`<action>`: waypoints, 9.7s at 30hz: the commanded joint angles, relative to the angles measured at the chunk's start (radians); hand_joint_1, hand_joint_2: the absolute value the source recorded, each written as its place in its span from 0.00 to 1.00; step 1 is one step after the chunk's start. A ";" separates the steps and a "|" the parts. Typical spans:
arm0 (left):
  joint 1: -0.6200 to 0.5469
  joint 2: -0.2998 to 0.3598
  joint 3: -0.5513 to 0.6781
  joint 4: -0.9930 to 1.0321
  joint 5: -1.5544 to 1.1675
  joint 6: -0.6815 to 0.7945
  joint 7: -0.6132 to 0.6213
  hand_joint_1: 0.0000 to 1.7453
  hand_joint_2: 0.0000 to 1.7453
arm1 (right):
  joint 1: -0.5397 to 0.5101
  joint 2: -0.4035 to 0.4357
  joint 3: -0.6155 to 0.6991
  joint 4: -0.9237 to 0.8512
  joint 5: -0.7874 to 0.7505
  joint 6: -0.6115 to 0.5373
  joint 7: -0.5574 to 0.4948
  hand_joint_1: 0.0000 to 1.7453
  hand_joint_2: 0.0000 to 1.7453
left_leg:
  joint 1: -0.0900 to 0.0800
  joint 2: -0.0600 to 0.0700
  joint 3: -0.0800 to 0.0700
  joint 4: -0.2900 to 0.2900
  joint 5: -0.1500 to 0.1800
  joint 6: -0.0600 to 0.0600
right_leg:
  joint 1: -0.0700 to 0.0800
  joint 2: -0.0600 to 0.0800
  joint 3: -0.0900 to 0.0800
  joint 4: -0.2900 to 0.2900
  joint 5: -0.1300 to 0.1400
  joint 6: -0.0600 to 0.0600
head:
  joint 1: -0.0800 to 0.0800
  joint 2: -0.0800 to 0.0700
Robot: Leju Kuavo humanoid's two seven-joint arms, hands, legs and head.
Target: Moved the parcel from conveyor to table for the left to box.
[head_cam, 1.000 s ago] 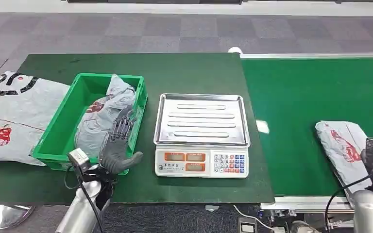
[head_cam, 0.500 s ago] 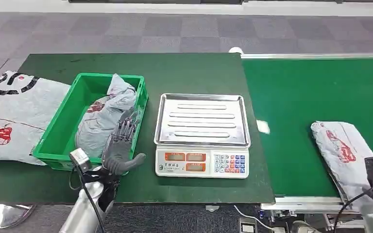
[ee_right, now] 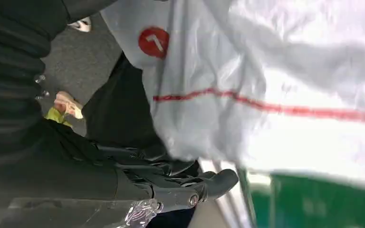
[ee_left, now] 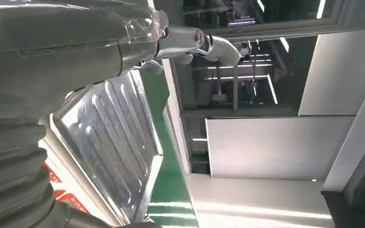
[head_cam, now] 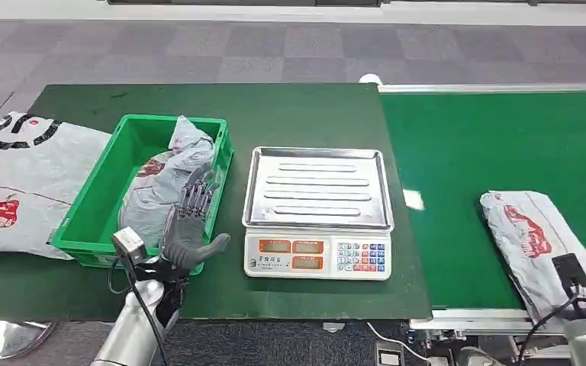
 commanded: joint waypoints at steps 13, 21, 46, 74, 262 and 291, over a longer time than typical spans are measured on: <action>-0.056 0.015 0.027 0.096 -0.012 0.013 -0.048 0.00 1.00 | -0.093 0.073 0.037 0.023 0.047 0.103 -0.077 1.00 1.00 | 0.002 0.003 0.004 -0.002 0.000 -0.001 | 0.002 0.003 0.004 -0.002 0.001 -0.002 | 0.000 0.000; -0.070 0.017 0.031 0.113 -0.004 0.008 -0.048 0.00 1.00 | -0.099 0.093 0.030 -0.010 0.033 0.090 -0.114 1.00 1.00 | 0.001 0.003 0.003 -0.001 0.000 -0.001 | 0.001 0.002 0.003 -0.001 0.001 -0.001 | 0.000 0.000; -0.099 -0.018 -0.003 0.134 -0.012 0.064 -0.048 0.00 1.00 | 0.179 0.389 -0.135 -1.135 -0.618 -0.498 -0.898 1.00 1.00 | 0.001 -0.001 0.002 -0.001 -0.001 -0.001 | 0.001 -0.002 0.002 0.001 -0.002 -0.002 | 0.000 0.000; -0.107 -0.013 -0.053 0.121 -0.012 0.060 -0.048 0.00 1.00 | -0.335 0.339 0.909 -0.239 -0.133 0.244 -0.610 1.00 1.00 | 0.004 0.002 0.004 -0.002 0.006 -0.005 | 0.004 0.001 0.003 0.000 0.004 -0.005 | 0.000 0.000; -0.681 -0.140 -0.924 0.839 -0.040 0.551 0.344 1.00 1.00 | 0.016 0.410 0.640 -0.438 -0.871 -0.446 -0.898 0.00 1.00 | 0.003 0.001 0.004 -0.002 0.007 -0.005 | 0.003 0.000 0.003 0.000 0.006 -0.006 | 0.000 0.000; -0.255 -0.022 -0.050 -0.175 -0.657 1.075 -0.048 1.00 1.00 | 0.165 0.351 0.632 -0.546 -0.874 -0.476 -0.898 0.00 1.00 | 0.002 0.019 0.002 -0.001 -0.007 -0.006 | 0.002 0.017 0.002 0.003 0.000 -0.008 | -0.001 0.000</action>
